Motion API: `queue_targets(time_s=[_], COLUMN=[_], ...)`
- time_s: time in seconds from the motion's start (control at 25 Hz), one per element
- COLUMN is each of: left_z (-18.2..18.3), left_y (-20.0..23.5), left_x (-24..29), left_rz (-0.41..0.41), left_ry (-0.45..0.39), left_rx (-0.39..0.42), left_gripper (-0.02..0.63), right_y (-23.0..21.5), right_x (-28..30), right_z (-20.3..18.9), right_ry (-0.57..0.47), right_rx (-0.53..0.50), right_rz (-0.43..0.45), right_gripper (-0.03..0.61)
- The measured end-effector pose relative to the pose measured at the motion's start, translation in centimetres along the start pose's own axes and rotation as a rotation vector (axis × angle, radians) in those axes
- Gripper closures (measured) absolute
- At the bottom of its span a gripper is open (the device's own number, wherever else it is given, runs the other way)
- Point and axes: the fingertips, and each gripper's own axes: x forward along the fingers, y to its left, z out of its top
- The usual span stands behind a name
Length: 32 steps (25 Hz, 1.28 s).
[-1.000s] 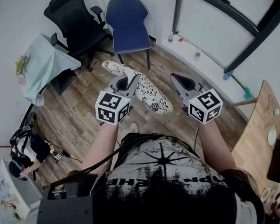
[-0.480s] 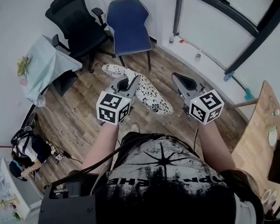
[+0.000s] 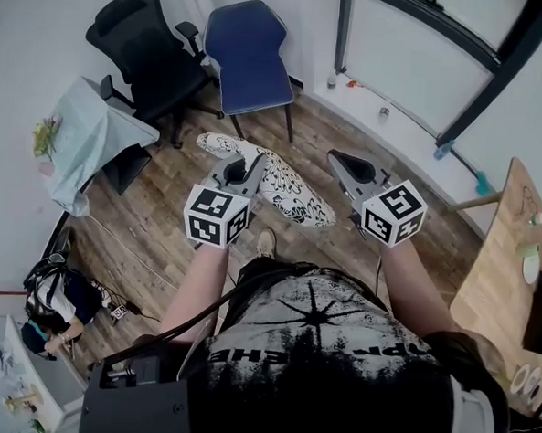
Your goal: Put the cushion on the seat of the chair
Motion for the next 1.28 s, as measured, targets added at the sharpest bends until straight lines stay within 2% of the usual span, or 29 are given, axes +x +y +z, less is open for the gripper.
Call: queue_targets(time_s=[0.32,0.76,1.28], left_z=[-0.2,0.0,-0.6], left_y=[5.1,13.9,24.0], left_x=[3.2,7.4,9.5], left_rz=[-0.049,-0.133,-0.182], left_ry=[0.006,0.032,0.026], left_rx=[-0.017,-0.011,-0.016], left_gripper=[0.592,0.592,0.592], right_y=[-2.0,-4.6,-5.4], right_x=[4.7,14.1,24.3], right_z=[0.6,0.7,0.8], right_ry=[0.014,0.029,0.04], right_rx=[-0.025,0.001,0.002], right_rz=[-0.043,-0.107,-0.157], right_gripper=[0.56,0.56,0.56])
